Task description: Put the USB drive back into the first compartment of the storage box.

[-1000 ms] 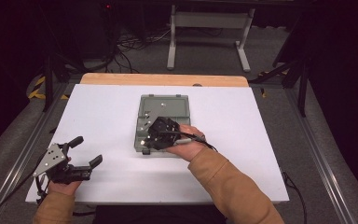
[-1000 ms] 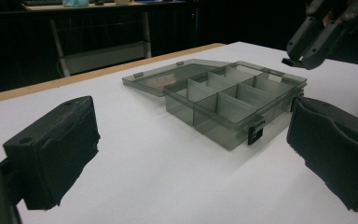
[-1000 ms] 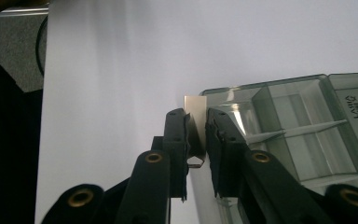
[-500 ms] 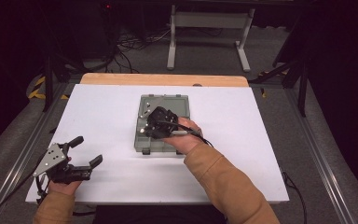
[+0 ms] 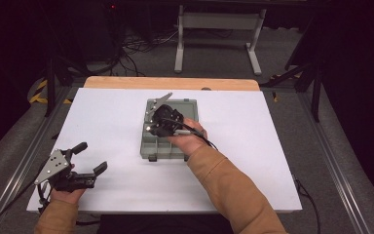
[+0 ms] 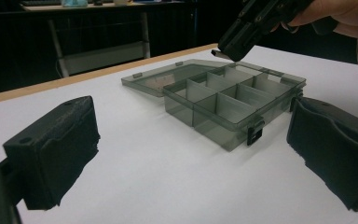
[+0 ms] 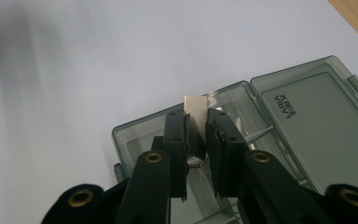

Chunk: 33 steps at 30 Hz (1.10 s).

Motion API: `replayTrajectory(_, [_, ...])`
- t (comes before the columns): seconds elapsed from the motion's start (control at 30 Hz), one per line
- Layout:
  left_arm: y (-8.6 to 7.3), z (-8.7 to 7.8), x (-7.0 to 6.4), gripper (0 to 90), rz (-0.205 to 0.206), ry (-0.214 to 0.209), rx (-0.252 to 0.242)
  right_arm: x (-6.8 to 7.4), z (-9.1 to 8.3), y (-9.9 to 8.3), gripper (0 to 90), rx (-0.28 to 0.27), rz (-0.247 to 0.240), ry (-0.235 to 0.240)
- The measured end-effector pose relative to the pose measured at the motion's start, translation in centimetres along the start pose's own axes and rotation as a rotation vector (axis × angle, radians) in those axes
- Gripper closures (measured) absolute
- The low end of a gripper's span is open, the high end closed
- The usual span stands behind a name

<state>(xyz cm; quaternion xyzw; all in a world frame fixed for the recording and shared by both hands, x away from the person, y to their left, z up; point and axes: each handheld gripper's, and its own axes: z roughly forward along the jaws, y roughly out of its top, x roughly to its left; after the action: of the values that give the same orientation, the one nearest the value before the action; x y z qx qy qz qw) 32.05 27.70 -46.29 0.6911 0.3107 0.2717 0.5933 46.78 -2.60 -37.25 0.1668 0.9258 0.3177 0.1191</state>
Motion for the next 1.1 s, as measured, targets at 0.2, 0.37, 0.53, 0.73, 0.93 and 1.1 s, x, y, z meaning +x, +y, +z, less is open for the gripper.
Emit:
replayTrajectory(0.2, [0.0, 0.0, 0.0, 2.8, 0.001, -0.002, 0.002, -0.5, 0.7, 0.0, 78.6, 0.004, 0.011, -0.009])
replayTrajectory(0.37, [0.0, 0.0, 0.0, 2.8, 0.004, -0.002, 0.007, -0.8, 1.2, 0.0, 78.6, 0.008, 0.025, -0.02])
replayTrajectory(0.53, [0.0, 0.0, 0.0, 2.8, -0.001, -0.002, 0.004, -1.2, 1.9, 0.0, 78.6, 0.016, 0.036, -0.026])
replayTrajectory(0.73, [0.0, 0.0, 0.0, 2.8, 0.002, -0.002, 0.004, -1.5, 2.5, -0.1, 78.6, 0.026, 0.054, -0.032])
replayTrajectory(0.93, [0.0, 0.0, 0.0, 2.8, 0.007, -0.002, 0.008, -1.8, 3.1, -0.1, 78.6, 0.028, 0.062, -0.036])
replayTrajectory(1.1, [0.0, 0.0, 0.0, 2.8, 0.005, -0.002, 0.005, -1.9, 3.8, -0.2, 78.6, 0.034, 0.069, -0.033])
